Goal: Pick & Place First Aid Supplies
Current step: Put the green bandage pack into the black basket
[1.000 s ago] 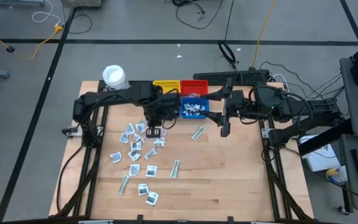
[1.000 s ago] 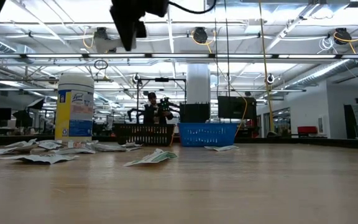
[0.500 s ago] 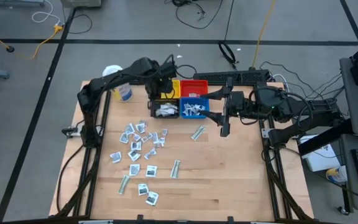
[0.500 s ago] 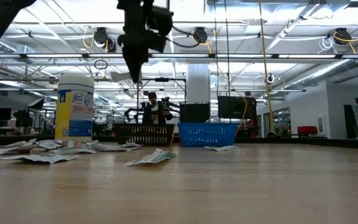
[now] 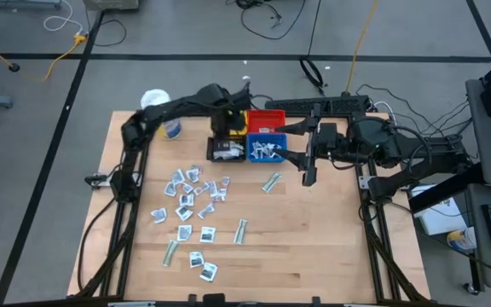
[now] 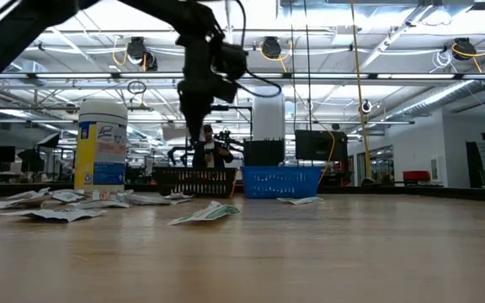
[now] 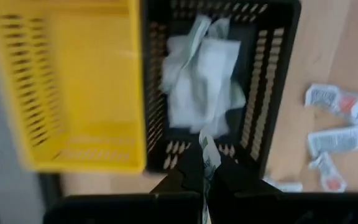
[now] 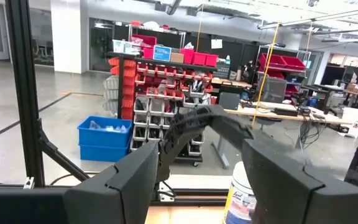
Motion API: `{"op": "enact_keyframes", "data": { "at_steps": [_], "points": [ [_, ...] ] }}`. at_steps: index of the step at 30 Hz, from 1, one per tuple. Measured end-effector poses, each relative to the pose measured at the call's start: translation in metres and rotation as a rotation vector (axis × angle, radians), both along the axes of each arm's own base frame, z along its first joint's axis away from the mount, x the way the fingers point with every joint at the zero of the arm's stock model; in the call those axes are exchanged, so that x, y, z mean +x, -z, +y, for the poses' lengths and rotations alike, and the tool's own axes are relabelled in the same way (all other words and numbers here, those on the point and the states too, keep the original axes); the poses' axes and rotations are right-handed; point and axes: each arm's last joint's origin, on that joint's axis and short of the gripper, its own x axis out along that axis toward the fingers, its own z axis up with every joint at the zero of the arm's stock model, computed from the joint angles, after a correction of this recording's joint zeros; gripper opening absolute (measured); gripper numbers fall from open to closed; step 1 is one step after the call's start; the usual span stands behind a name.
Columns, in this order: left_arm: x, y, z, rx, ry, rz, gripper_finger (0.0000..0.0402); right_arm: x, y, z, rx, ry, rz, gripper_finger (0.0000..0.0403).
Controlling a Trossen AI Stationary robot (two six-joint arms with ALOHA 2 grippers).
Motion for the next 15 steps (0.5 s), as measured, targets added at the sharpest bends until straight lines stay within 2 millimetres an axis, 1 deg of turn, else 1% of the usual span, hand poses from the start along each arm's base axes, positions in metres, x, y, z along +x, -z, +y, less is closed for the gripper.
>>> {"op": "enact_keyframes", "data": {
  "at_steps": [5, 8, 12, 15],
  "points": [
    [0.022, 0.031, -0.001, -0.014, 0.013, -0.005, 0.0, 0.0, 0.0, 0.0, 0.0, 0.0, 0.0, 0.0227],
    [0.031, 0.047, -0.001, -0.016, 0.022, -0.007, 0.0, 0.0, 0.0, 0.0, 0.0, 0.0, 0.0, 0.0225],
    [0.036, 0.063, 0.002, -0.037, 0.023, 0.015, 0.0, 0.0, 0.0, 0.0, 0.0, -0.001, 0.001, 0.0224],
    [0.035, 0.066, 0.002, -0.04, 0.025, 0.033, 0.0004, 0.0, 0.0, 0.001, 0.0, -0.002, 0.001, 0.0224]
  ]
}}
